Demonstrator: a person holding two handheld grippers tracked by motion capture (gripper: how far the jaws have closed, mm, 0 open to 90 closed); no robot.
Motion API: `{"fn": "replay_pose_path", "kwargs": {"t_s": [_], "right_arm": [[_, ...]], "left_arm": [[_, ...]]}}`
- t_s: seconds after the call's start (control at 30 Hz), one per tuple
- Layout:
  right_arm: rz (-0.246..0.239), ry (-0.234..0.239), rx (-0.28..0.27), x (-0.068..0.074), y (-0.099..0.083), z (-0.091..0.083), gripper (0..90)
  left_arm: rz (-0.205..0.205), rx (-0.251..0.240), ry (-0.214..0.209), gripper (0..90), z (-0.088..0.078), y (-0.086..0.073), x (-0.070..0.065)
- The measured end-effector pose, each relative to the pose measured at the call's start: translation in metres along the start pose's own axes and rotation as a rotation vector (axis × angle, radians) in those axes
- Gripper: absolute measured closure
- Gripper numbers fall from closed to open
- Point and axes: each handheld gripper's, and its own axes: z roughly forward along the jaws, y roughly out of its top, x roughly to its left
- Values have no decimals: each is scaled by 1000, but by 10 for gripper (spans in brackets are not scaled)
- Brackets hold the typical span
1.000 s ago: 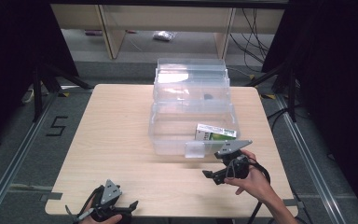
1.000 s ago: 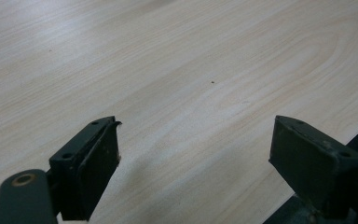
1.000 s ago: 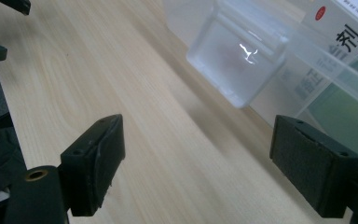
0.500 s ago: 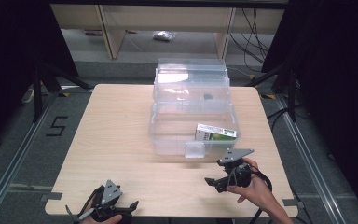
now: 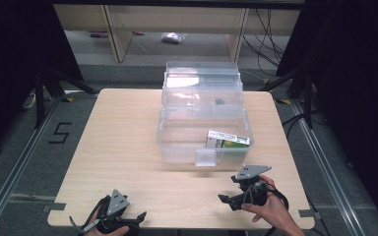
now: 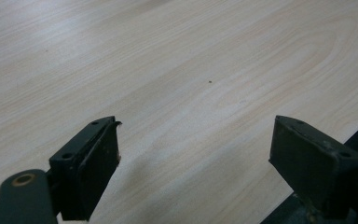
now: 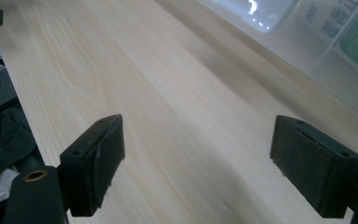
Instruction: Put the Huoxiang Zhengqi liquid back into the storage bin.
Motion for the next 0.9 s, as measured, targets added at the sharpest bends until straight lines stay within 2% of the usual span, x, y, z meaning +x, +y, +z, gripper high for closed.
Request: {"fn": "replay_pose_path", "kwargs": {"t_s": [0.03, 0.07, 0.1, 0.13, 0.2, 0.23, 0.37, 0.43, 0.47, 0.53, 0.57, 0.6, 0.7, 0.73, 0.9], "right_arm": [[-21, -1, -10, -1, -2, 1, 187], [-7, -1, 3, 1, -6, 1, 187], [3, -1, -16, 2, -8, 3, 186], [-11, -6, -13, 1, -9, 4, 183], [11, 6, -5, 4, -12, 3, 180], [3, 9, 7, 3, -13, 2, 175], [10, 10, -4, 6, -17, 3, 171], [4, 7, -4, 7, -20, 3, 171], [-15, 7, 11, 9, -22, 3, 170], [-18, 9, 13, 10, -23, 3, 171], [-16, 2, 34, 11, -24, 2, 170], [-21, -4, 28, 11, -25, 3, 170], [-40, -4, 42, 12, -27, 5, 170], [-29, -8, 48, 13, -27, 6, 171], [-54, -17, 31, 11, -28, 7, 170]], "left_arm": [[1, -1, 0, 150, 0, 0, 0], [3, -1, -1, 150, 0, 0, 0], [6, 2, 2, 150, 0, 0, 0], [1, 3, 2, 150, -1, 0, 0], [4, 3, 2, 150, -1, 0, 0], [-1, 2, 3, 151, 0, 0, 0], [14, 3, -2, 150, 0, 0, 0], [4, 9, 3, 150, -1, 0, -1], [0, 3, 11, 150, 0, 0, -1], [-8, -9, 10, 150, 1, 0, -2], [-8, -9, 10, 150, 1, 0, -2], [16, 17, 2, 150, -1, 1, -1], [15, 15, 2, 150, -1, 1, -1], [16, 15, 3, 150, -1, 1, -1], [17, 12, 1, 150, -1, 1, -1]]}}
